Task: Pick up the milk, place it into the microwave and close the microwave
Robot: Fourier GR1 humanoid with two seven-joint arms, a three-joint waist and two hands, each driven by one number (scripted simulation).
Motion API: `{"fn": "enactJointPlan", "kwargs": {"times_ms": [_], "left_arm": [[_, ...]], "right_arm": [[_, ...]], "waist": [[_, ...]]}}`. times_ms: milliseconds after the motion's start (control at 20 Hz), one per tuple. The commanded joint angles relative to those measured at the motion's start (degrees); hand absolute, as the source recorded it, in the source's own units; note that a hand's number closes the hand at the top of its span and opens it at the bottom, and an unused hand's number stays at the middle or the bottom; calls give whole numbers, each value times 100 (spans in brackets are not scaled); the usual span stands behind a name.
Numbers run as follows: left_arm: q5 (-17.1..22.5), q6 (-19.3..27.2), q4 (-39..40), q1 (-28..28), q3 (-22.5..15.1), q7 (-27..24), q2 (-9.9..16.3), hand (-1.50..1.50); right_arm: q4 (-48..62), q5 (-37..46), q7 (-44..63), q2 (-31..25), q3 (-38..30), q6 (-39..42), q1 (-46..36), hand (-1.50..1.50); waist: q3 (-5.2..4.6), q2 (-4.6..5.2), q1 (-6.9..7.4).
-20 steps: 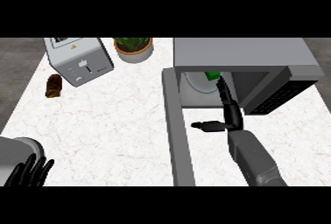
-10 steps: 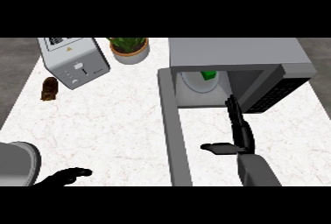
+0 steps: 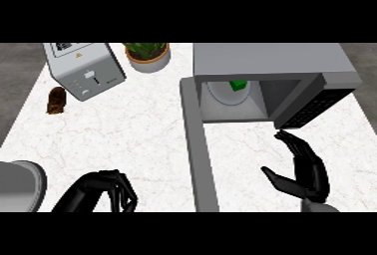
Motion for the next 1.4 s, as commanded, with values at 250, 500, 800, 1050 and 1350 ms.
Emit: {"fn": "enactJointPlan", "kwargs": {"times_ms": [250,500,800,1050,1350], "left_arm": [[-767,889,1427,-1537,-958,-4,-18,150],[-869,2114,2401,-2977,-1829,151,-19,150],[-263,2946,3842,-3886,-2868,428,-17,150],[563,3612,4762,-4473,-3613,538,-17,150],[1758,4048,5253,-5217,-4566,601,-17,-150]], "right_arm": [[-1758,-770,941,-385,-411,224,899,-150],[-2293,-615,869,-679,-401,383,1320,-150],[-2401,-983,927,-868,-672,706,1290,-150],[-3343,-1463,1563,-1038,-612,1004,1404,-150],[-3493,-1572,1827,-1158,-390,1235,1095,-150]], "waist": [[6,33,87],[3,43,-28],[7,57,-32],[-1,77,-258],[-3,138,-500]]}}
